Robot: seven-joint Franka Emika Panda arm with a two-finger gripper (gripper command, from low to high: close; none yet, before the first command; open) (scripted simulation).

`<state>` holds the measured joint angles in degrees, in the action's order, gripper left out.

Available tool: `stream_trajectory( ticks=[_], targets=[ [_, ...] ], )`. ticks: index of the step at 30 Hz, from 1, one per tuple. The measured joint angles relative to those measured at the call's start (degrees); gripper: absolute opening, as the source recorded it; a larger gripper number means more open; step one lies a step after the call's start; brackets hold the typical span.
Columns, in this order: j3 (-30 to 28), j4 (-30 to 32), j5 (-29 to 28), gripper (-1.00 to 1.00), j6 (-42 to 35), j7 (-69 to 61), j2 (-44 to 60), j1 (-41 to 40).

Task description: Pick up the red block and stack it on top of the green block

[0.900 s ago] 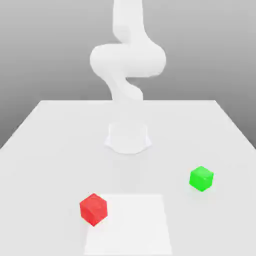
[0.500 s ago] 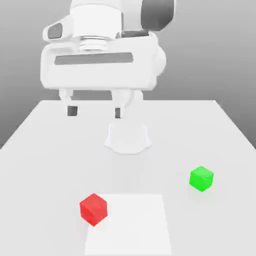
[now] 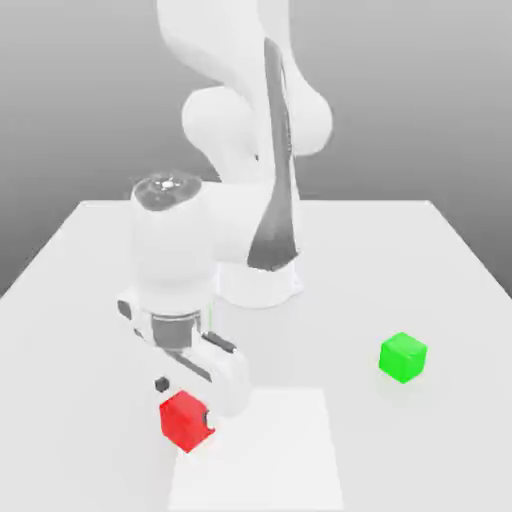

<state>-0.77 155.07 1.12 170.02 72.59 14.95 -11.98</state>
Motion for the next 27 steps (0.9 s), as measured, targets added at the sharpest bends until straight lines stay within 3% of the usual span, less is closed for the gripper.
stream_trajectory(
  ticks=[7,13,27],
  targets=[
    [0.1,0.0,-0.2,-1.0,0.0,0.2,-0.1,-0.1],
    [-0.1,1.7,-0.9,-1.0,-9.5,0.8,-11.2,0.1],
    [16.8,8.9,10.7,-1.0,-15.8,22.2,-25.6,23.9]
  ],
)
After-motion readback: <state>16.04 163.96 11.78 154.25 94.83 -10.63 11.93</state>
